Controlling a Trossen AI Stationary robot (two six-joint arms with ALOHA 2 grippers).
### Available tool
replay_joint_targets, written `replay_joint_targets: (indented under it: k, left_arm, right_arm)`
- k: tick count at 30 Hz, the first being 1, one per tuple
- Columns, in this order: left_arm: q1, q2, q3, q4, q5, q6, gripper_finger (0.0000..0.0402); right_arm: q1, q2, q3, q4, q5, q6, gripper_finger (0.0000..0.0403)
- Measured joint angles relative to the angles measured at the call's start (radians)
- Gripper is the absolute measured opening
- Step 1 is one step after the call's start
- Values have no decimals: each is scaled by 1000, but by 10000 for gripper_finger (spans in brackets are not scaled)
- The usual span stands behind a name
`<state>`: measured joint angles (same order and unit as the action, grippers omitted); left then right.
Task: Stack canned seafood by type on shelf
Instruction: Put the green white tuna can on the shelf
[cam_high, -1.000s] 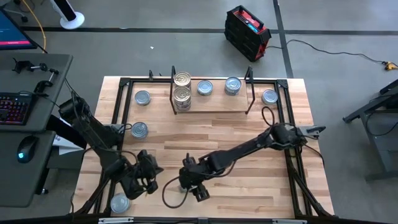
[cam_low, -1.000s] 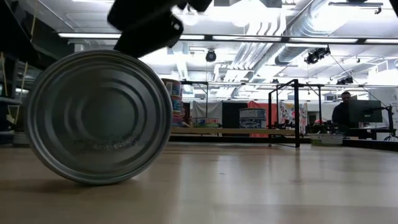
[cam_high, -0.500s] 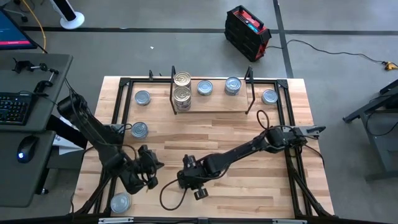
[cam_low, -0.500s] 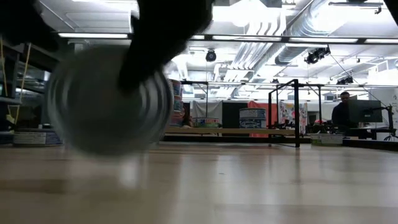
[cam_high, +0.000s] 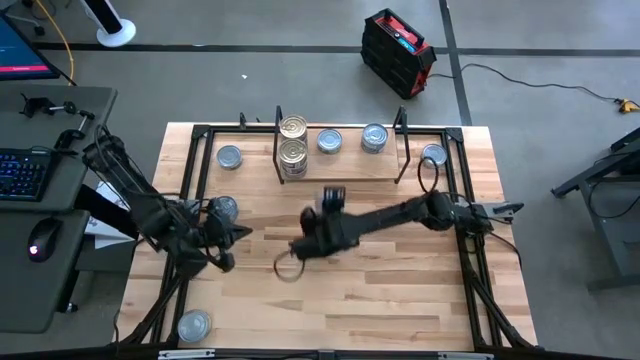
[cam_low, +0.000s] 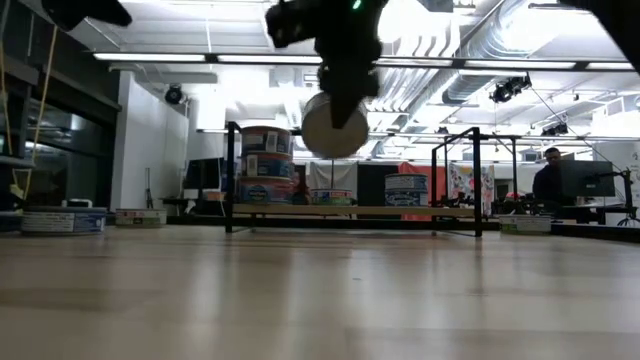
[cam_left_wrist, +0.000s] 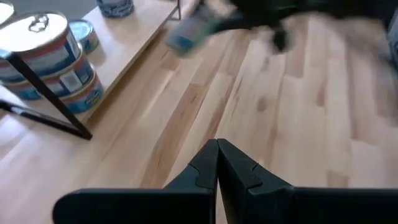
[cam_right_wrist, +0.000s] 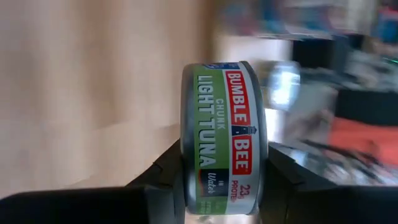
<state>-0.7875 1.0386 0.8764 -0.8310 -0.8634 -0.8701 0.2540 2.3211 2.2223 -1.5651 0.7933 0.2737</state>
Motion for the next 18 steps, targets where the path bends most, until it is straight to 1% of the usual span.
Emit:
replay_joint_targets:
  k: [3, 5, 9, 13, 16, 18]
  left_arm:
    - [-9, -52, 0, -2, -2, 15, 0]
    - [-12, -73, 0, -3, -3, 27, 0]
    - [-12, -88, 0, -3, -3, 27, 0]
    - [-11, -81, 0, -3, -9, -15, 0]
    - [-11, -76, 0, -5, -61, -50, 0]
    - [-11, -77, 0, -4, -104, -51, 0]
  right_arm:
    - [-79, -1, 1, 2, 159, 15, 111]
    - [-141, -1, 7, 16, 197, 17, 111]
    - [-250, -1, 8, 37, 175, 2, 111]
    - [-299, -2, 8, 58, 168, -75, 111]
    - [-322, -22, 8, 102, 164, -151, 111]
    - [-342, -55, -2, 153, 139, -204, 111]
